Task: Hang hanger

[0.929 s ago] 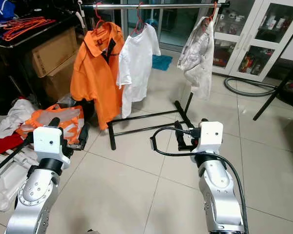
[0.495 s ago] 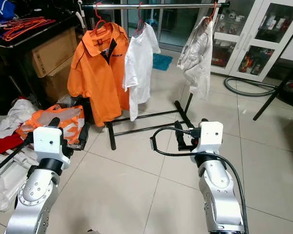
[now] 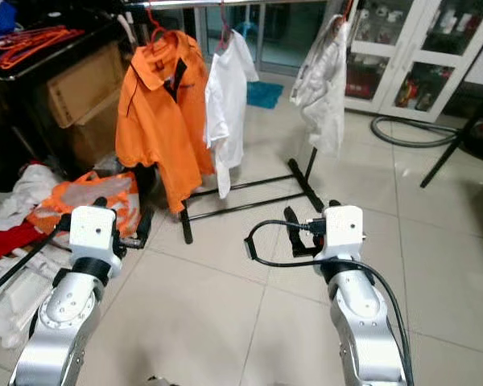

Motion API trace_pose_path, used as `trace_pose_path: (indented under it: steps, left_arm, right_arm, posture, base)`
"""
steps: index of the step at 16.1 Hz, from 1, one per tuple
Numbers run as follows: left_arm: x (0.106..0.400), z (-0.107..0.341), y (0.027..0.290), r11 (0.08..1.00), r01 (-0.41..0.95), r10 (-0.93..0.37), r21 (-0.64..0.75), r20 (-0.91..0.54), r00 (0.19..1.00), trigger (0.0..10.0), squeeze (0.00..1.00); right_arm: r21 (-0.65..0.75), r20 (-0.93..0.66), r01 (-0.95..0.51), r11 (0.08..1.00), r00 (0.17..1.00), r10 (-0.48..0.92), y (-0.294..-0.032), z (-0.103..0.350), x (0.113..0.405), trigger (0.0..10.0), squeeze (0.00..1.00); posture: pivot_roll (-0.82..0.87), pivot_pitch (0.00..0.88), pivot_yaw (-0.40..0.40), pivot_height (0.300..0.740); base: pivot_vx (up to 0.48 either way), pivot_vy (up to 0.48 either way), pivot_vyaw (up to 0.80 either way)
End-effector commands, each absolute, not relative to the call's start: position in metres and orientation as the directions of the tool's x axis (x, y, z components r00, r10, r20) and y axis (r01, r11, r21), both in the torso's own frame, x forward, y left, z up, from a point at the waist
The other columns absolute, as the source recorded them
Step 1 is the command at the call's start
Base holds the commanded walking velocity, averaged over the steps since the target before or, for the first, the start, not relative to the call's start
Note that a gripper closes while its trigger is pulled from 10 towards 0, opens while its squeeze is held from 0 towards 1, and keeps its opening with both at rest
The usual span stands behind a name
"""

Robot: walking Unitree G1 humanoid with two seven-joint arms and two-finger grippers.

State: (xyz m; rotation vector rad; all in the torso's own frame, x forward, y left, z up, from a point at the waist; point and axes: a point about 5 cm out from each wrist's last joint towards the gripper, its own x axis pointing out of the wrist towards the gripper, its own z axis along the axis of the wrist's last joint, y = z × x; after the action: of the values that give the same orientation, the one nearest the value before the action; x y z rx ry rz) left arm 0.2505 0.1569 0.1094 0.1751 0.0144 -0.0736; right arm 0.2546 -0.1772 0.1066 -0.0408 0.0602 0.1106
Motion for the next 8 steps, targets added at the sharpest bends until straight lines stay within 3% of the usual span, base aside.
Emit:
trace_pose_path:
  steps: [1,5,8]
  left_arm:
    - [0.249,0.114,0.152,0.977,0.084,-0.083,0.195,-0.017,0.996,10.0,0.00]
    - [0.244,0.123,0.154,0.979,0.041,-0.052,0.199,0.052,0.997,10.0,0.00]
    - [0.242,0.130,0.155,0.978,0.035,-0.051,0.205,0.072,0.996,10.0,0.00]
  right_arm:
    - [-0.051,-0.047,-0.129,0.990,0.991,0.127,-0.174,0.114,0.257,10.0,0.00]
    - [-0.272,0.042,-0.067,0.960,0.996,0.082,-0.172,0.122,0.261,10.0,0.00]
    - [-0.165,0.062,-0.058,0.985,0.996,0.069,-0.172,0.120,0.260,10.0,0.00]
  posture:
    - [-0.02,0.056,0.013,0.740]
    - [-0.01,0.052,-0.015,0.740]
    - [0.01,0.049,-0.032,0.740]
  base:
    - [0.000,0.000,0.00]
    - [0.000,0.000,0.00]
    - [0.000,0.000,0.00]
